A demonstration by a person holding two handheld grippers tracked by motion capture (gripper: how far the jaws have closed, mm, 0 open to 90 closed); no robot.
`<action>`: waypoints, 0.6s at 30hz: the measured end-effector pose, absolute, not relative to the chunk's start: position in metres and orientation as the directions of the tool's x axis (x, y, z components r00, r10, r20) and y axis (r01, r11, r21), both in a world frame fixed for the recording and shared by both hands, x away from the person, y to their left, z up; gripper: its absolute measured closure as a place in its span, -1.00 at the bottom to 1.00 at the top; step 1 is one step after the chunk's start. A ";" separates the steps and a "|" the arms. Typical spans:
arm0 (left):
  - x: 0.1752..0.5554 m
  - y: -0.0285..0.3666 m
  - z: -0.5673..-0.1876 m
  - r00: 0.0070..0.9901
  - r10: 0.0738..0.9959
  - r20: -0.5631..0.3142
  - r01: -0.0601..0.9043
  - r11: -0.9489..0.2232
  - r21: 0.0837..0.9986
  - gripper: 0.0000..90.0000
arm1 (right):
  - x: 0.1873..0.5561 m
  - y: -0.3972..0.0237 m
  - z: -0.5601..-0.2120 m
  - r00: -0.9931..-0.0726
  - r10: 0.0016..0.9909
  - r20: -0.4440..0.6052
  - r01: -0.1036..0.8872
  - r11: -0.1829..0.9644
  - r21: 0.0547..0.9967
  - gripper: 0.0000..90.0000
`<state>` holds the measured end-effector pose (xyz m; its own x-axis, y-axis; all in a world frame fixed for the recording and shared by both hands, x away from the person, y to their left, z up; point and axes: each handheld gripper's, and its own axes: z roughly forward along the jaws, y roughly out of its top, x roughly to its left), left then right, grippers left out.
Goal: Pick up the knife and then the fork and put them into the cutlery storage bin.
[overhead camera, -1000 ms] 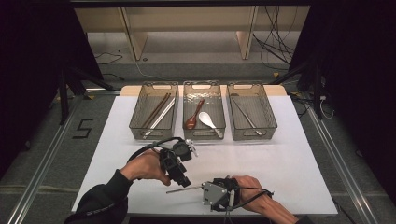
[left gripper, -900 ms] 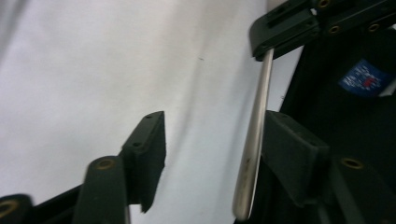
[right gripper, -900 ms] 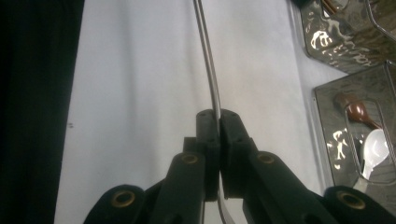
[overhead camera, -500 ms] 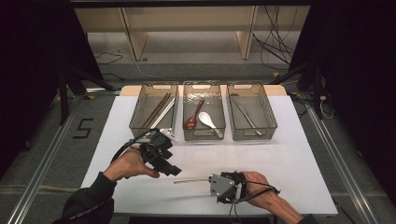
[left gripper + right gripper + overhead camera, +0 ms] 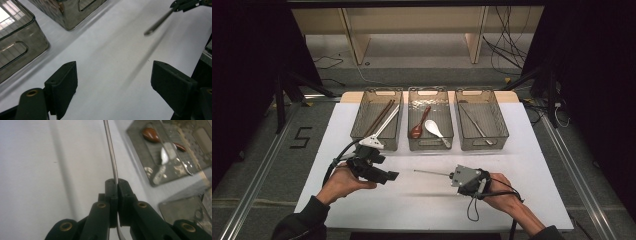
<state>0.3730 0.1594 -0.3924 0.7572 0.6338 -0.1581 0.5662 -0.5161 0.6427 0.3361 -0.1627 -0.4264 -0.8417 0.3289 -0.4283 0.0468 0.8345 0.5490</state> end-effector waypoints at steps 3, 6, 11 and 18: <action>0.370 0.161 -0.396 0.749 0.646 -0.146 0.561 -0.501 0.659 -0.57 | 0.345 -0.172 -0.422 -0.835 0.382 -0.396 0.094 0.808 0.582 0.97; 0.368 0.162 -0.400 0.742 0.652 -0.152 0.557 -0.476 0.680 -0.58 | 0.352 -0.180 -0.419 -0.823 0.427 -0.375 0.135 0.787 0.602 0.97; 0.366 0.166 -0.404 0.733 0.666 -0.139 0.547 -0.456 0.702 -0.60 | 0.360 -0.188 -0.415 -0.810 0.476 -0.344 0.177 0.757 0.629 0.97; 0.364 0.173 -0.405 0.721 0.680 -0.130 0.540 -0.435 0.721 -0.61 | 0.374 -0.198 -0.405 -0.772 0.555 -0.309 0.244 0.709 0.662 0.97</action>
<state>0.3638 0.1730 -0.4053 0.7212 0.6805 -0.1297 0.5399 -0.4349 0.7207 0.3736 -0.1980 -0.4054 -0.7724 0.5547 -0.3094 0.2441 0.7090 0.6616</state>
